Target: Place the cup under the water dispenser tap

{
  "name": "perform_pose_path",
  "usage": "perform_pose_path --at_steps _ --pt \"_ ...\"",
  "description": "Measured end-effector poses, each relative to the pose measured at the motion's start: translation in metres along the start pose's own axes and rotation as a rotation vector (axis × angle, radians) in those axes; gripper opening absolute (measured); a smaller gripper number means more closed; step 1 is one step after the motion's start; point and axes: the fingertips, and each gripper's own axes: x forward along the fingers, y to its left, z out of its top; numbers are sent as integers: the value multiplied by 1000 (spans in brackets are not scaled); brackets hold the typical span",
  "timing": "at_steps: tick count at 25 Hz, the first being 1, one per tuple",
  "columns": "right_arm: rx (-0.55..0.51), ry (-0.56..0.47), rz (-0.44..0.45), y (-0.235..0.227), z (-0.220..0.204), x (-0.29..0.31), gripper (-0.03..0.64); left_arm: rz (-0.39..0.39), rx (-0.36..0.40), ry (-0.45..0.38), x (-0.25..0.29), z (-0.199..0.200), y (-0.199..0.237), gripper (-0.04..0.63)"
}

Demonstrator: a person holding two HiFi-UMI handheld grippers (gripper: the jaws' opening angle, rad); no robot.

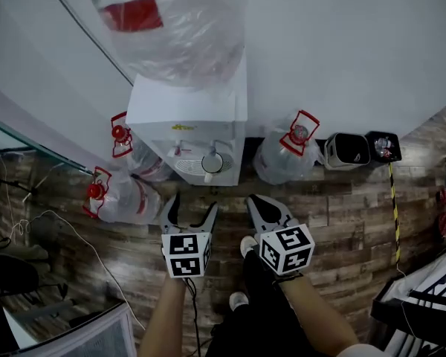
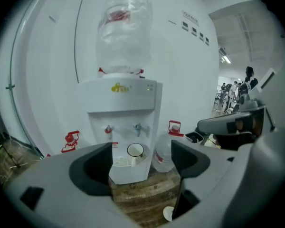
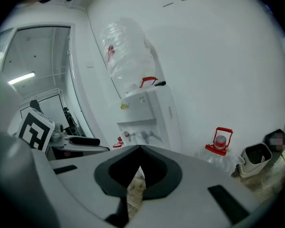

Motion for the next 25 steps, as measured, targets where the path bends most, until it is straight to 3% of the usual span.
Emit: perform_pose_path --at_steps 6,17,25 --pt "-37 -60 -26 50 43 -82 20 31 -13 -87 -107 43 -7 371" --pt "-93 -116 2 142 102 -207 20 -24 -50 -193 -269 85 -49 264" --pt "-127 -125 40 182 125 -271 20 -31 -59 -252 -348 113 -84 206"
